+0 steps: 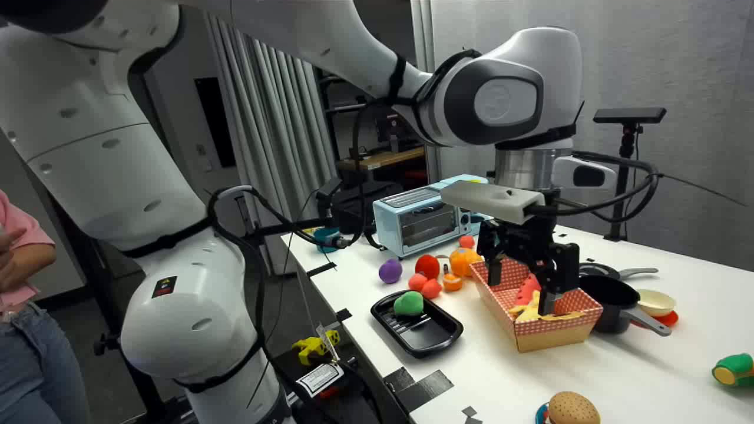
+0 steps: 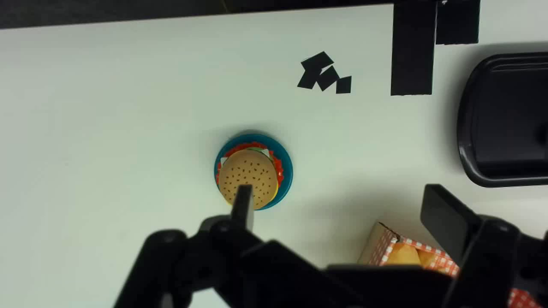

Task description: Take the pear plush toy and place it in the box

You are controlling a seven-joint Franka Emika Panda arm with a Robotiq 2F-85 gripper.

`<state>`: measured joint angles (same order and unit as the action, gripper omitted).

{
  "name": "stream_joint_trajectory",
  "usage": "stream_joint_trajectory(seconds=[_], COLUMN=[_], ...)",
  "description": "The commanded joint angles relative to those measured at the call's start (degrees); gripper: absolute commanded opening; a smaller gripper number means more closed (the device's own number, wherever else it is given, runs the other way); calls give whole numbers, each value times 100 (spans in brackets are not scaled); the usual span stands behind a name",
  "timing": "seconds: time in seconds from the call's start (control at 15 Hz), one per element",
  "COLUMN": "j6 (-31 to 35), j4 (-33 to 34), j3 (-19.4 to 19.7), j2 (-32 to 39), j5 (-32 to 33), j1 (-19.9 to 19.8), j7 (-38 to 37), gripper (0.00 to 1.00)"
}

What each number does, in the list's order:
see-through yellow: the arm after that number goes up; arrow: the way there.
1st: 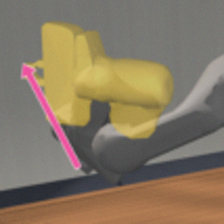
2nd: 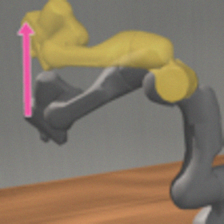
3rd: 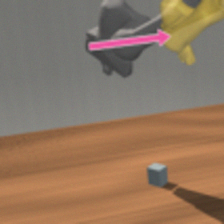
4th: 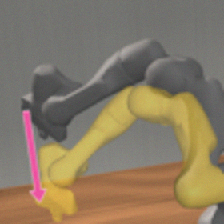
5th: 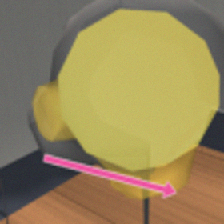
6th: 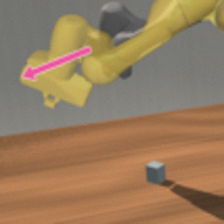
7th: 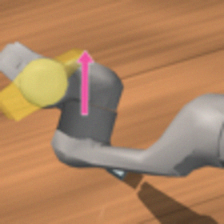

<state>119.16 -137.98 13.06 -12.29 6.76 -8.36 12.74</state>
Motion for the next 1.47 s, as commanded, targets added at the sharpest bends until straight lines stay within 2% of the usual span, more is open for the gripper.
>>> stream_joint_trajectory(seconds=[0.0,1.2,1.4], j6=[-6,-6,-186], j4=[1,1,-3], j3=[-58,-58,-122], j2=[4,4,-99], j5=[-15,-15,14], j1=[-58,-58,-28], j7=[10,9,-1], gripper=[100,100,100])
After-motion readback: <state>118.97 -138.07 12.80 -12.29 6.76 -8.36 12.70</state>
